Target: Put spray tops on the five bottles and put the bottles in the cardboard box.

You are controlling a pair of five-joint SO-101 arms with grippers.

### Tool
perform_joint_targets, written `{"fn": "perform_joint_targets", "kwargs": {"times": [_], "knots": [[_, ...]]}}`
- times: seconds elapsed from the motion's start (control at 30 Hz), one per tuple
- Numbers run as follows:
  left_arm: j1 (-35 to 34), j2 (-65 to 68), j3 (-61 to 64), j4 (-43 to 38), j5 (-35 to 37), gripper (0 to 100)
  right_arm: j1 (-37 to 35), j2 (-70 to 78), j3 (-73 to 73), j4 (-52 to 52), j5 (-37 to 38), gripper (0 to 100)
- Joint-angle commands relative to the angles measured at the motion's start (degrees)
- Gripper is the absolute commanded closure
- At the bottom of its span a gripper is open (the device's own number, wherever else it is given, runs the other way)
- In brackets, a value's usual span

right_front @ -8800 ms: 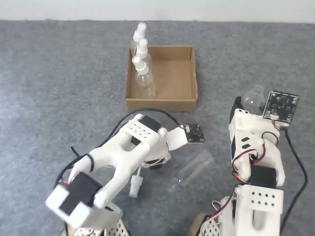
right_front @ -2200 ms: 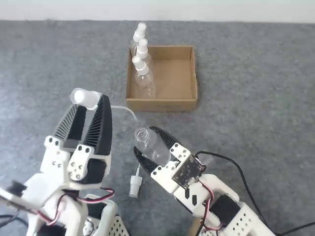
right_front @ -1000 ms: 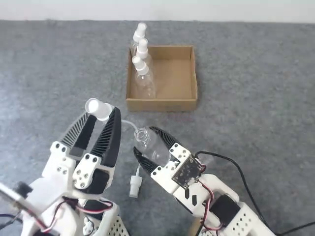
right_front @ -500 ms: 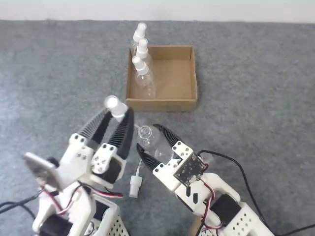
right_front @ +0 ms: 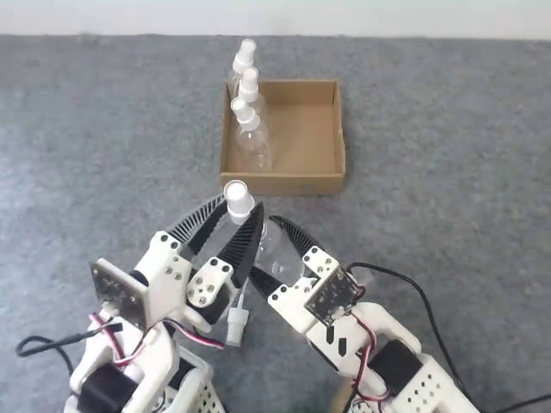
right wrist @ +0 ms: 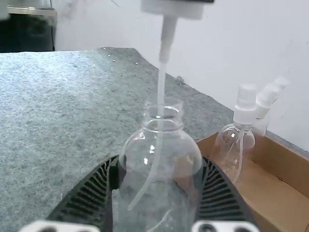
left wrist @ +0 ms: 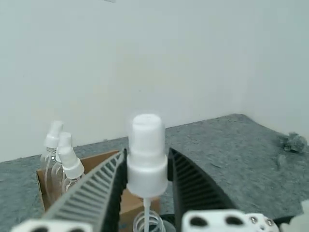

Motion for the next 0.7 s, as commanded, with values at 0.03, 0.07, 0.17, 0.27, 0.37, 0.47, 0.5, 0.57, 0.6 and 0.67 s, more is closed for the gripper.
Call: {"fn": "perform_joint_targets", "kwargs": {"times": [0.03, 0.07, 0.17, 0.27, 0.37, 0.47, 0.5, 0.57, 0.6, 0.67], "knots": [[-1.0, -1.1, 0.9, 0.0, -0.6, 82, 0.7, -1.1, 1.2, 0.2, 0.6, 91.8], [-1.0, -1.1, 1.1, 0.0, -0.6, 81, 0.7, -1.1, 1.2, 0.2, 0.6, 91.8], [-1.0, -1.1, 1.1, 0.0, -0.7, 81, 0.7, -1.1, 1.2, 0.2, 0.6, 91.8], [-1.0, -1.1, 0.8, 0.0, -0.8, 81, 0.7, -1.1, 1.2, 0.2, 0.6, 91.8], [-1.0, -1.1, 0.7, -0.3, -0.7, 81, 0.8, -1.1, 1.2, 0.2, 0.7, 91.8], [-1.0, -1.1, -0.7, -0.1, -0.7, 81, 0.8, -1.1, 1.2, 0.2, 0.9, 91.8], [-1.0, -1.1, -1.5, -0.1, -0.6, 81, 0.8, -1.1, 1.2, 0.2, 0.9, 91.8], [-1.0, -1.1, -3.0, -0.1, -0.6, 81, 0.8, -1.1, 1.2, 0.2, 1.0, 91.8], [-1.1, -1.1, -3.5, -0.2, -0.6, 81, 0.8, -1.1, 1.2, 0.2, 1.0, 91.8], [-1.6, -1.1, -3.8, -0.4, -0.6, 81, 0.8, -1.1, 1.2, 0.2, 1.0, 91.8]]}}
